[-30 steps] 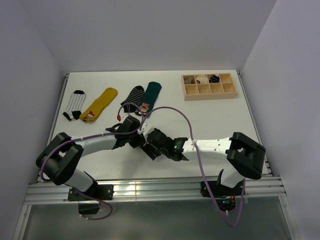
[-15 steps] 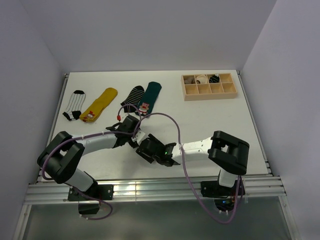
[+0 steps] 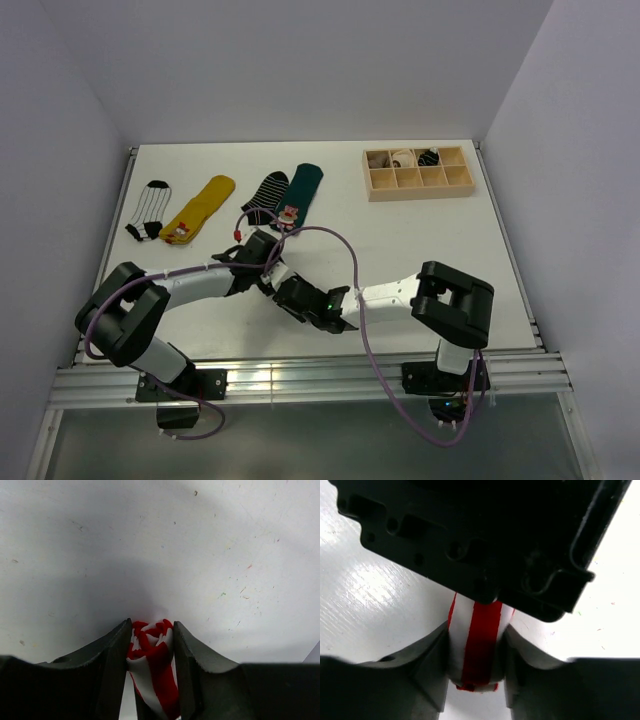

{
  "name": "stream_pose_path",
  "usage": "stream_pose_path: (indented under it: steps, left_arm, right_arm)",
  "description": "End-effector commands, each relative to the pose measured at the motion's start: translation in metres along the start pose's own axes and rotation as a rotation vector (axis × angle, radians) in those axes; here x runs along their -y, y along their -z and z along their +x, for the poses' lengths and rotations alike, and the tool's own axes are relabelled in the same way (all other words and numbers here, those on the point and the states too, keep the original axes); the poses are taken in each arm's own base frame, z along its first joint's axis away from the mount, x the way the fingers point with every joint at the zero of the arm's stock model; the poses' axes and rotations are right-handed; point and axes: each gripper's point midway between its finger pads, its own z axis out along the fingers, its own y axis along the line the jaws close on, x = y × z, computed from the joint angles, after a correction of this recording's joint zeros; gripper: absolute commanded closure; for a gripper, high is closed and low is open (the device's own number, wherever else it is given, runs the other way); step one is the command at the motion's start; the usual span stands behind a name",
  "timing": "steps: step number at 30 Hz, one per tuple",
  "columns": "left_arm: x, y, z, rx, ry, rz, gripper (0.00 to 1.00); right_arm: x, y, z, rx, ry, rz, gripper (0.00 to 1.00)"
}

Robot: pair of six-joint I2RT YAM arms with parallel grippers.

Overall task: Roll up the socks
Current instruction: Pick up the sock at the center of the board.

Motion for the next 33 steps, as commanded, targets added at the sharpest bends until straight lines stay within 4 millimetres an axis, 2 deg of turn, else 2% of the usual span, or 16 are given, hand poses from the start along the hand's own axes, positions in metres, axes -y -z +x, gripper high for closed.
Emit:
stream_pose_path:
  steps: [1,2,4,6,8,13,14,16,21,24,25,27,28,31,32,33]
  left_arm:
    - [0.008,0.004,0.015,-0.050,-0.005,0.045,0.54]
    - [0.008,0.006,0.014,-0.047,-0.005,0.052,0.54]
    - [0.008,0.008,0.012,-0.038,-0.001,0.051,0.51]
    - [0.010,0.013,0.005,-0.023,-0.001,0.062,0.48]
    - [0.014,0.021,-0.004,-0.005,-0.004,0.076,0.45]
    - [0.023,0.047,-0.057,0.104,0.028,0.107,0.35]
    - [0.036,0.060,-0.072,0.141,0.028,0.143,0.34]
    - [0.043,0.079,-0.103,0.203,0.027,0.149,0.32]
    - [0.051,0.130,-0.164,0.344,0.004,0.165,0.29]
    - [0.046,0.166,-0.198,0.444,-0.001,0.135,0.27]
    - [0.048,0.180,-0.207,0.472,-0.008,0.140,0.26]
    - [0.039,0.201,-0.224,0.530,-0.020,0.123,0.22]
    - [0.039,0.214,-0.233,0.563,-0.022,0.122,0.22]
    - [0.016,0.240,-0.252,0.652,-0.021,0.063,0.20]
    - [0.013,0.251,-0.256,0.689,-0.040,0.060,0.20]
    - [0.003,0.258,-0.263,0.728,-0.028,0.037,0.19]
  right_arm:
    - [-0.009,-0.012,0.015,-0.051,0.017,-0.034,0.61]
    - [-0.008,-0.012,0.015,-0.055,0.009,-0.041,0.65]
    - [0.000,-0.011,0.020,-0.073,-0.027,-0.043,0.83]
    - [0.008,-0.007,0.017,-0.061,-0.069,-0.050,0.94]
    - [0.018,-0.004,0.024,-0.075,-0.128,-0.060,0.99]
    - [0.039,0.009,0.026,-0.057,-0.251,-0.078,1.00]
    - [0.042,0.010,0.026,-0.054,-0.264,-0.078,1.00]
    - [0.053,0.014,0.027,-0.053,-0.309,-0.065,1.00]
    - [0.084,0.028,0.016,-0.017,-0.444,-0.024,1.00]
    - [0.122,0.042,-0.001,0.032,-0.556,0.038,1.00]
    - [0.144,0.045,-0.002,0.045,-0.604,0.084,1.00]
    - [0.171,0.058,-0.016,0.086,-0.663,0.124,1.00]
    - [0.196,0.063,-0.015,0.100,-0.714,0.161,1.00]
    - [0.243,0.078,-0.025,0.136,-0.773,0.252,1.00]
    - [0.269,0.084,-0.019,0.138,-0.810,0.314,1.00]
    - [0.286,0.089,-0.024,0.145,-0.819,0.343,1.00]
